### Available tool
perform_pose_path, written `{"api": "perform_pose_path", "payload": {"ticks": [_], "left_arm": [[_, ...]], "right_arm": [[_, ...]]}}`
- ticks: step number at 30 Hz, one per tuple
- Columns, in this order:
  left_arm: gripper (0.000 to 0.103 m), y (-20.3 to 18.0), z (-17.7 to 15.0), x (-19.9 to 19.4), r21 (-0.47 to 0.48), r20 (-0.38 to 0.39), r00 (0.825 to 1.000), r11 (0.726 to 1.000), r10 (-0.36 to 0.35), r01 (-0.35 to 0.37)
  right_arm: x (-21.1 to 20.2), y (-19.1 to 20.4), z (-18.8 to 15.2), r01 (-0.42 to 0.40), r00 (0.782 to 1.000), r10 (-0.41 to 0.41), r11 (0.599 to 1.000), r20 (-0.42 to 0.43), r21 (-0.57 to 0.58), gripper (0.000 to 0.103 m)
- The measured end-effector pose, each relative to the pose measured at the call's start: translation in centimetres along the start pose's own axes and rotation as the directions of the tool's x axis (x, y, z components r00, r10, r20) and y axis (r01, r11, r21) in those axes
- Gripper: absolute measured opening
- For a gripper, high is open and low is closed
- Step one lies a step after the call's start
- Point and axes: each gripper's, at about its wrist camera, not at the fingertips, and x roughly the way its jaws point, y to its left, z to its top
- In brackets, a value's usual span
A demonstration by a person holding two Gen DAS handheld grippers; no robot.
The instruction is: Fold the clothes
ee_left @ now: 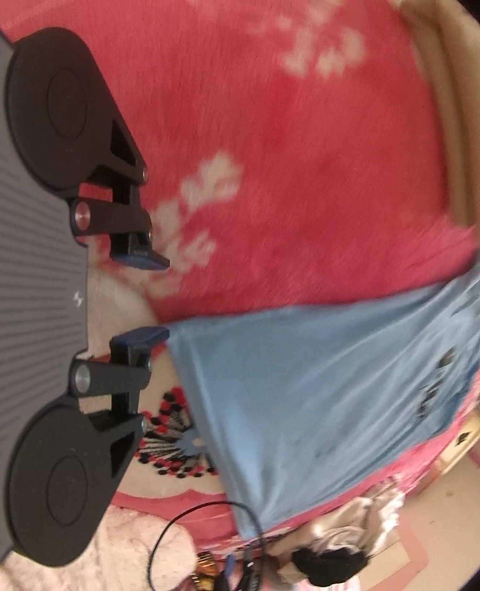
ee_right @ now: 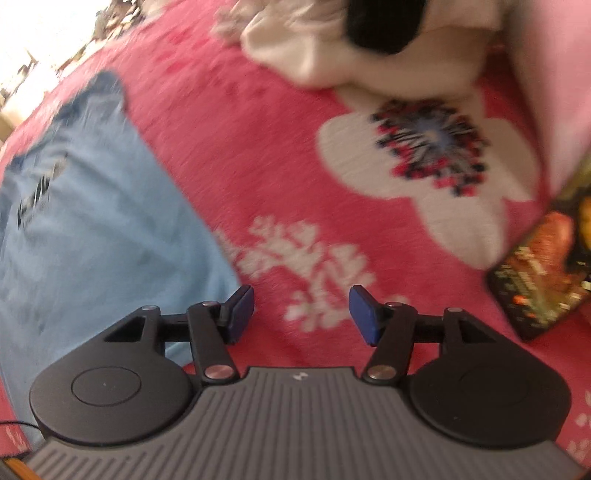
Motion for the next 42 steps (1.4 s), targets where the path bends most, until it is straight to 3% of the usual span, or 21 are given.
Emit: {"api": "perform_pose_path", "payload": {"ticks": [3,6,8,11,14,16,18,20,24,26,29,31,34,37,39,42], "left_arm": [[0.037,0.3,2.1,-1.7,-0.008,0.095,0.995,1.0,0.029,-0.028],[0.037,-0.3,4.8,-2.2,-0.016,0.187,0.982,0.999,0.039,-0.037],[0.038,-1.8,7.2,-1.0,-0.017,0.252,0.966,0.999,0.049,-0.046],[0.038,-3.9,10.4,1.0,-0.023,0.343,0.937,0.998,0.064,-0.06],[0.038,-5.5,13.0,3.3,-0.038,0.414,0.907,0.997,0.077,-0.068],[0.038,-5.8,13.8,4.5,-0.044,0.451,0.89,0.997,0.069,-0.056],[0.038,-5.8,13.7,5.0,-0.032,0.468,0.881,0.997,0.074,-0.066],[0.038,-5.9,14.0,6.4,-0.022,0.472,0.878,0.997,0.077,-0.075],[0.037,-5.1,13.6,8.1,-0.019,0.452,0.89,0.998,0.064,-0.062],[0.037,-4.6,13.1,8.6,-0.012,0.441,0.896,0.999,0.051,-0.051],[0.037,-4.3,12.7,8.8,0.008,0.444,0.895,0.999,0.035,-0.043],[0.037,-4.1,12.6,8.9,0.018,0.448,0.894,0.999,0.024,-0.036],[0.037,-4.1,12.5,9.1,0.029,0.449,0.893,0.999,0.008,-0.023],[0.037,-4.1,12.3,9.3,0.04,0.451,0.892,0.999,-0.005,-0.014],[0.037,-4.0,12.3,9.3,0.046,0.453,0.892,0.999,-0.012,-0.01],[0.037,-3.7,12.2,9.2,0.042,0.452,0.892,0.999,-0.027,0.009]], "right_arm": [[-0.9,0.2,1.1,-0.023,0.997,0.022,1.0,0.068,0.02,0.057],[-1.7,3.4,2.2,-0.105,0.983,0.109,0.994,0.145,-0.037,0.057],[-1.9,7.3,2.8,-0.19,0.961,0.209,0.975,0.18,-0.118,0.056],[-2.4,15.5,3.2,-0.307,0.91,0.373,0.899,0.18,-0.312,0.056],[-2.9,23.8,3.5,-0.398,0.839,0.525,0.773,0.145,-0.494,0.056],[-3.0,29.6,2.9,-0.421,0.79,0.603,0.66,0.105,-0.622,0.055],[-2.5,35.0,1.9,-0.404,0.76,0.648,0.541,0.059,-0.738,0.054],[-1.6,40.2,0.8,-0.375,0.751,0.661,0.436,0.008,-0.818,0.054],[2.0,49.6,-2.1,-0.343,0.747,0.654,0.225,-0.12,-0.912,0.052],[4.0,53.4,-3.8,-0.305,0.762,0.627,0.129,-0.161,-0.944,0.05],[6.8,57.9,-6.1,-0.231,0.799,0.576,0.032,-0.171,-0.972,0.046],[8.6,59.9,-6.4,-0.194,0.823,0.545,0.005,-0.16,-0.981,0.045],[11.1,61.7,-6.4,-0.185,0.855,0.493,-0.002,-0.162,-0.983,0.037],[13.2,62.7,-6.0,-0.189,0.884,0.437,0.013,-0.164,-0.982,0.02],[13.8,62.5,-5.2,-0.211,0.886,0.431,0.051,-0.169,-0.976,0.009],[13.7,61.7,-2.8,-0.319,0.85,0.491,0.188,-0.193,-0.929,0.004]]}}
